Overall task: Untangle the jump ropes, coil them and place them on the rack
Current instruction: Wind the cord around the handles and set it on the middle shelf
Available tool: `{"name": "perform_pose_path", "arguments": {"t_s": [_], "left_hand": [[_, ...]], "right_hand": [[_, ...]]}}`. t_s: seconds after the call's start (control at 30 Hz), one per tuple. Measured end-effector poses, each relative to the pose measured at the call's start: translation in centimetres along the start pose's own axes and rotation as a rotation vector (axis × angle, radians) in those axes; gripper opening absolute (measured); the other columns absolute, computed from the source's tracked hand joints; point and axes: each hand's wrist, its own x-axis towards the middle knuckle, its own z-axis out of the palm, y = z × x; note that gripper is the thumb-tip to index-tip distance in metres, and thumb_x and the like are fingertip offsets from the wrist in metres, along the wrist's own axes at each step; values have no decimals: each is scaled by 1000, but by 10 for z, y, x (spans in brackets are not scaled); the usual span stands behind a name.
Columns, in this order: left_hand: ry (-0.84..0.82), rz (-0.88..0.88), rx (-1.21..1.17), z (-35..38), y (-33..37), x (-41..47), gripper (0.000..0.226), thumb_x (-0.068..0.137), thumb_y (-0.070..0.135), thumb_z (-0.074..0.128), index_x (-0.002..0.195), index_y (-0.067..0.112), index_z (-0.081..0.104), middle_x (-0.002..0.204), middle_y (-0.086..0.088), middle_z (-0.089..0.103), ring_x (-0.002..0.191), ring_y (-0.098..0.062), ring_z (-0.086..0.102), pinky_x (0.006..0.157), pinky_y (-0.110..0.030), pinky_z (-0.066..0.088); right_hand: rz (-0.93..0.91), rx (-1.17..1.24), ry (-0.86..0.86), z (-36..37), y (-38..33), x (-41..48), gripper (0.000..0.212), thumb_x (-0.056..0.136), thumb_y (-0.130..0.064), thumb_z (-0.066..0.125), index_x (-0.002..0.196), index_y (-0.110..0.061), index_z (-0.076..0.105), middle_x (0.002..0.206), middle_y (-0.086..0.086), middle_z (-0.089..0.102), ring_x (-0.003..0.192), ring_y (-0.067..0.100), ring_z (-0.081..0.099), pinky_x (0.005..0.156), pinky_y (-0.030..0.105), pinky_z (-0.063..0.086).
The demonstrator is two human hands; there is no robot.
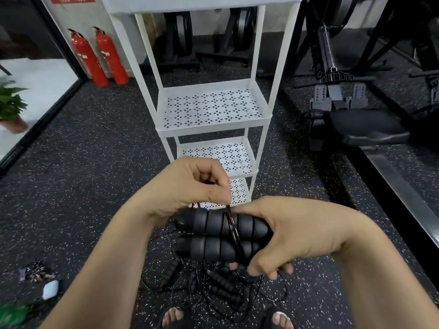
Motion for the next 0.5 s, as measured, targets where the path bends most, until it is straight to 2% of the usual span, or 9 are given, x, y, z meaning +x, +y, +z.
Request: {"name": "perform_pose_path", "arguments": {"t_s": [0.1, 0.13, 0.17, 0.2, 0.23, 0.27, 0.37, 0.43, 0.5], "left_hand": [[-58, 108, 116, -1, -10, -2, 38, 68, 46, 97, 84, 18, 78, 68, 2, 65, 56, -5, 56, 53, -15, 43], [-67, 179, 142, -3, -7, -5, 32, 79, 38, 91, 86, 12, 75, 70, -4, 64, 60, -10, 58, 57, -15, 44], [-64, 155, -59, 1, -6, -3, 22, 95, 23, 76, 88, 2, 72, 75, -12, 64, 68, -21, 62, 66, -17, 48], [-90, 94, -376, 6, -7, 1, 26, 106, 7, 54, 90, -4, 72, 82, -22, 66, 79, -32, 66, 78, -23, 52], [16, 173, -331, 13, -8, 6, 41, 110, 1, 38, 95, -2, 76, 87, -28, 69, 89, -38, 68, 87, -34, 54], [31, 131, -89, 26, -17, 8, 47, 110, 1, 39, 89, 9, 80, 84, -24, 71, 87, -34, 69, 83, -38, 54], [338, -71, -85, 42, -10, 23, 44, 106, 6, 48, 68, 21, 64, 58, -1, 52, 57, -17, 39, 50, -26, 33], [341, -109, -108, 47, -8, 27, 54, 113, 10, 43, 66, 29, 65, 55, 6, 41, 51, -12, 29, 46, -24, 22], [371, -151, -1, 52, -9, 28, 57, 115, 22, 43, 66, 40, 65, 53, 11, 39, 47, -10, 30, 48, -28, 24]], "right_hand": [[-132, 100, 63, 0, -6, -6, 38, 90, 14, 74, 120, -5, 62, 113, 16, 78, 67, 19, 66, 50, 24, 51], [-174, 137, 104, -1, -6, -7, 40, 91, 14, 74, 123, -6, 62, 113, 16, 78, 67, 19, 66, 50, 24, 51], [-211, 178, 149, -2, -6, -8, 42, 91, 13, 75, 127, -6, 62, 114, 17, 78, 67, 19, 66, 50, 24, 51], [-245, 221, 195, -3, -6, -9, 43, 91, 13, 75, 128, -4, 62, 115, 18, 78, 66, 19, 66, 49, 24, 50], [-275, 262, 247, -4, -5, -8, 43, 90, 14, 74, 128, -1, 61, 114, 19, 77, 65, 19, 65, 47, 24, 50], [-297, 299, 309, -6, -4, -8, 42, 89, 15, 74, 127, 2, 60, 112, 20, 77, 63, 19, 64, 46, 25, 49], [-325, 398, 526, -9, -2, -3, 43, 87, 15, 76, 123, 7, 54, 103, 18, 78, 61, 21, 64, 44, 28, 45], [-344, 471, 665, -10, 0, 3, 42, 86, 12, 78, 115, -1, 52, 99, 18, 78, 61, 22, 64, 45, 30, 44], [-349, 506, 785, -12, 3, 9, 46, 85, 10, 81, 112, -8, 48, 95, 18, 77, 61, 24, 65, 46, 31, 44]]}}
